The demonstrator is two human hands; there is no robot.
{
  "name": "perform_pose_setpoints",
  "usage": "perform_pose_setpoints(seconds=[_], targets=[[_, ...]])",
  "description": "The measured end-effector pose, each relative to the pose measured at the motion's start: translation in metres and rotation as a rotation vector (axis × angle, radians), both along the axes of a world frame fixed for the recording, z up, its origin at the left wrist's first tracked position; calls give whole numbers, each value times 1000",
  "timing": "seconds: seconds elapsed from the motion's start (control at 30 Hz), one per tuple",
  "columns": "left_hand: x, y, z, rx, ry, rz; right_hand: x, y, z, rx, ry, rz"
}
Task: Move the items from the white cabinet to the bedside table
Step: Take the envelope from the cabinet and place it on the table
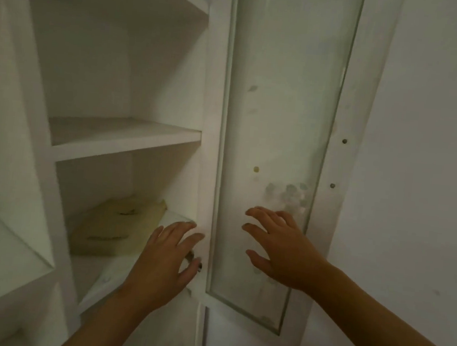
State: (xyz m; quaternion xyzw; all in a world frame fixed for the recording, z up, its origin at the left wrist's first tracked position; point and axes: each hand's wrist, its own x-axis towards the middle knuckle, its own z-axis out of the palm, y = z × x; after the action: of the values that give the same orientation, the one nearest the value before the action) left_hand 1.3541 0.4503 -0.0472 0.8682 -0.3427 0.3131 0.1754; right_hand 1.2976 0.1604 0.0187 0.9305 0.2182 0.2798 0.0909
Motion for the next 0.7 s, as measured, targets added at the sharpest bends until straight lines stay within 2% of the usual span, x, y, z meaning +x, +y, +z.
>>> perform_pose_setpoints(seconds=[0.37,0.7], targets=[[-10,87,-32,-29,64,280,68,103,-25,94,145,266],[-6,79,-60,-62,168,517,187,180,-69,181,367,513]])
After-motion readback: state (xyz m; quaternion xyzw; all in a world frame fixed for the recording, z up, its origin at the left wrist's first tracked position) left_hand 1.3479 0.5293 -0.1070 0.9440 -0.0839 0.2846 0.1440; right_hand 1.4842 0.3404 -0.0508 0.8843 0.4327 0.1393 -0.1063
